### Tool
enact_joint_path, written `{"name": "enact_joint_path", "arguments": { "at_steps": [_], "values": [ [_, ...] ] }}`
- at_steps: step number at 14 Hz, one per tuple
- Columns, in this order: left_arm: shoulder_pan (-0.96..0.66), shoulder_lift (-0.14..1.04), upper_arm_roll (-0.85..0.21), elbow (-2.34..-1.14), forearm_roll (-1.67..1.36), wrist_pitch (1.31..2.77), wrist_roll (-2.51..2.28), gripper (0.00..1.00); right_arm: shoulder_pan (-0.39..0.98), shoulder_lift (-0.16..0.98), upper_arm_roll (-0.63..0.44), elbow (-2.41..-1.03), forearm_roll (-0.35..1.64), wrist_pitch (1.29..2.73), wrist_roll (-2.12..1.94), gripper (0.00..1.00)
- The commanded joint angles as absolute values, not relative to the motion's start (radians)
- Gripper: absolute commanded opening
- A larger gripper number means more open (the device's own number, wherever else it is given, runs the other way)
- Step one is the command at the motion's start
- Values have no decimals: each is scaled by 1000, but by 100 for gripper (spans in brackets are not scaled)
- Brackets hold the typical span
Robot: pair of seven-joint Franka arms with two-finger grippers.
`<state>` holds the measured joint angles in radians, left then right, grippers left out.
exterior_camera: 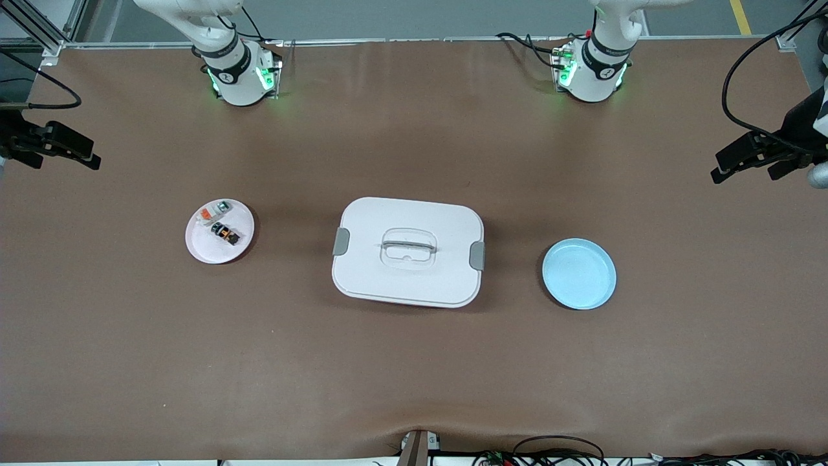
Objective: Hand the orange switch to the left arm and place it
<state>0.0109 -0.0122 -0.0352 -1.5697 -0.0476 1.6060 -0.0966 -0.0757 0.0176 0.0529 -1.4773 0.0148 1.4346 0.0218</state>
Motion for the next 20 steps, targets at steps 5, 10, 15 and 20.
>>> {"name": "enact_joint_path", "arguments": {
  "at_steps": [5,10,15,20],
  "values": [
    [3,-5,-32,-1549,-21,1589,-94,100,-78,-8,49,-1499,21,1434,18,100],
    [6,-5,-32,-1551,-21,1589,-92,100,-81,-2,46,-1465,9,1446,17,100],
    [6,-5,-32,-1551,-21,1589,-92,100,-100,60,46,-1444,15,1473,15,100],
    [8,-3,-32,-1551,-21,1589,-91,100,-110,97,46,-1450,5,1520,14,100]
  ]
}}
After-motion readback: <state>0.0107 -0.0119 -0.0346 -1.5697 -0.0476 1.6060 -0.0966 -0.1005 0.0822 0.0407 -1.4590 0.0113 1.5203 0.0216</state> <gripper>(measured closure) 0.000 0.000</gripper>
